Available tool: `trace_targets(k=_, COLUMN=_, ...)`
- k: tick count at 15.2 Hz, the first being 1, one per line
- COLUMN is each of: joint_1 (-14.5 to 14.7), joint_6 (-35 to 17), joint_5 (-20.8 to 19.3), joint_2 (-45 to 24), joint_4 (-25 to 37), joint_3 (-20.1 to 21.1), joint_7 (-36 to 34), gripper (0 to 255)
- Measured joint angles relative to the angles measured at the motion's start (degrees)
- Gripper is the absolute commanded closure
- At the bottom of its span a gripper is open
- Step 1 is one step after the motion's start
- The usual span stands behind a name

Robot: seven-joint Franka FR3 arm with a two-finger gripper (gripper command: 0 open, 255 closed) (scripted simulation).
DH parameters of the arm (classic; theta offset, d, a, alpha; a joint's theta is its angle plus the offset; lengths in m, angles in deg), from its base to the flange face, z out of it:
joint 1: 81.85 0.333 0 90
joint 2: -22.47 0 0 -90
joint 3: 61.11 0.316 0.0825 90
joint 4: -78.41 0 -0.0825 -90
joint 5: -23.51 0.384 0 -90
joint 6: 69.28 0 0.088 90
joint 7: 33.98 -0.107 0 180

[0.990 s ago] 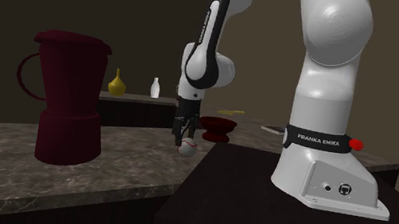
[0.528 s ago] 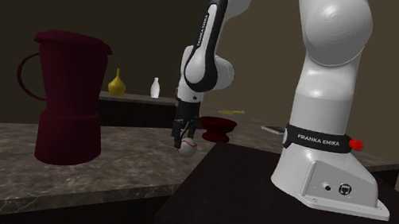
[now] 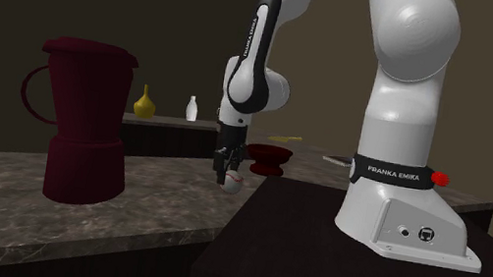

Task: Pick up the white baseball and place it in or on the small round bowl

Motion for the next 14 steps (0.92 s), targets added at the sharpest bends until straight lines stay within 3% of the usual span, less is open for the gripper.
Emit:
trace_targets(k=6, joint_1=0.17, joint_6=0.88, joint_5=-0.16, joint_2=1.23, joint_4=-0.43, joint_3=-0.27, joint_7=0.05, gripper=255)
trace_targets(k=14, joint_1=1.53, joint_6=8.04, joint_5=-1.72, joint_2=9.97, joint_4=-1.99, joint_3=-2.02, joint_7=-0.46, gripper=255)
